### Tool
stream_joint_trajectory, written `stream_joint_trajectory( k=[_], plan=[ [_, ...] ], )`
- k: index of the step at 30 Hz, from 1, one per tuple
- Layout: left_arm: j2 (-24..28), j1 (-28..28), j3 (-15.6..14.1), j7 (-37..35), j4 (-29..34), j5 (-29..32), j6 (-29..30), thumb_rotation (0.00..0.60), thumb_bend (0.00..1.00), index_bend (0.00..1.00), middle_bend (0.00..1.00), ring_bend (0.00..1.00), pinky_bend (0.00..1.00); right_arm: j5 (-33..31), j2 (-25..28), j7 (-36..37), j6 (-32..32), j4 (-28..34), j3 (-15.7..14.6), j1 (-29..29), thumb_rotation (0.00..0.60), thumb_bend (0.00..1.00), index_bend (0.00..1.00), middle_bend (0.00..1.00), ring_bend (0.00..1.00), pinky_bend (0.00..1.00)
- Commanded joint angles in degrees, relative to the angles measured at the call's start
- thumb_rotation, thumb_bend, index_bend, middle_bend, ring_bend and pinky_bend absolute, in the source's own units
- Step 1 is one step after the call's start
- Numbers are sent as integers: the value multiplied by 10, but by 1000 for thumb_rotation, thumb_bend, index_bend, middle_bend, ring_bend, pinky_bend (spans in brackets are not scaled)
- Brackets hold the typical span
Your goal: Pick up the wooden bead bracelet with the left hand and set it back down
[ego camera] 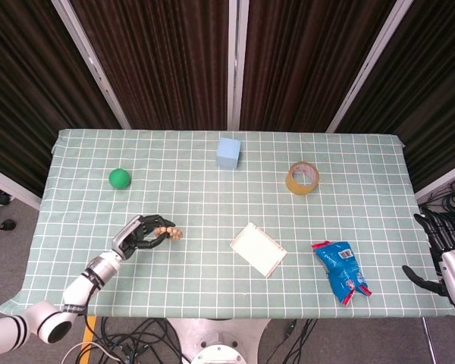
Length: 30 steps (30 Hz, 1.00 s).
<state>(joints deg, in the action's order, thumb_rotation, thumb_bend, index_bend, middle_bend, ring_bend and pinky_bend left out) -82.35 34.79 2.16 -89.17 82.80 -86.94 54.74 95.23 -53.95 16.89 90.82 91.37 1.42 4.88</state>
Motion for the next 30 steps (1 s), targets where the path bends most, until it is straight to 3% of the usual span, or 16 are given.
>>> stream_joint_trajectory(
  k=[1, 4, 7, 16, 22, 24, 26, 27, 28, 29, 30],
  plan=[
    [40, 14, -13, -140, 26, -34, -31, 510, 407, 553, 562, 277, 166, 0, 0, 1, 0, 0, 0, 0, 600, 101, 0, 0, 0, 0],
    [39, 16, -21, -165, 20, -49, -18, 307, 407, 543, 558, 277, 166, 1, 0, 0, -1, 0, 1, 1, 600, 101, 0, 0, 0, 0],
    [35, 17, -26, -179, 12, -58, -5, 194, 406, 537, 555, 276, 166, 0, 0, 1, -1, -1, 1, 1, 600, 101, 0, 0, 0, 0],
    [44, 21, -23, -231, 45, -14, -19, 191, 407, 541, 587, 276, 165, -3, -3, 5, -3, -6, 2, 2, 600, 101, 0, 0, 0, 0],
    [47, 23, -21, -203, 47, -11, -21, 164, 436, 505, 577, 276, 165, -4, -5, 9, -7, -10, 2, 3, 600, 101, 0, 0, 0, 0],
    [47, 24, -20, -201, 46, -10, -21, 199, 442, 486, 569, 276, 164, -4, -5, 10, -7, -11, 3, 4, 600, 101, 0, 0, 0, 0],
    [47, 26, -20, -197, 42, -12, -23, 338, 446, 461, 562, 276, 161, -4, -6, 11, -8, -12, 3, 4, 600, 101, 0, 0, 0, 0],
    [47, 27, -19, -192, 41, -10, -25, 451, 449, 455, 564, 276, 160, -5, -6, 12, -8, -13, 3, 4, 600, 101, 0, 0, 0, 0],
    [46, 27, -19, -190, 41, -7, -26, 526, 451, 454, 566, 276, 159, -5, -6, 12, -9, -13, 3, 5, 600, 101, 0, 0, 0, 0],
    [46, 26, -18, -189, 42, -4, -27, 586, 456, 455, 570, 276, 158, -5, -6, 13, -9, -13, 3, 5, 600, 101, 0, 0, 0, 0],
    [47, 26, -17, -190, 43, -2, -29, 600, 463, 455, 571, 276, 158, -4, -6, 13, -8, -14, 3, 4, 600, 101, 0, 0, 0, 0]
  ],
)
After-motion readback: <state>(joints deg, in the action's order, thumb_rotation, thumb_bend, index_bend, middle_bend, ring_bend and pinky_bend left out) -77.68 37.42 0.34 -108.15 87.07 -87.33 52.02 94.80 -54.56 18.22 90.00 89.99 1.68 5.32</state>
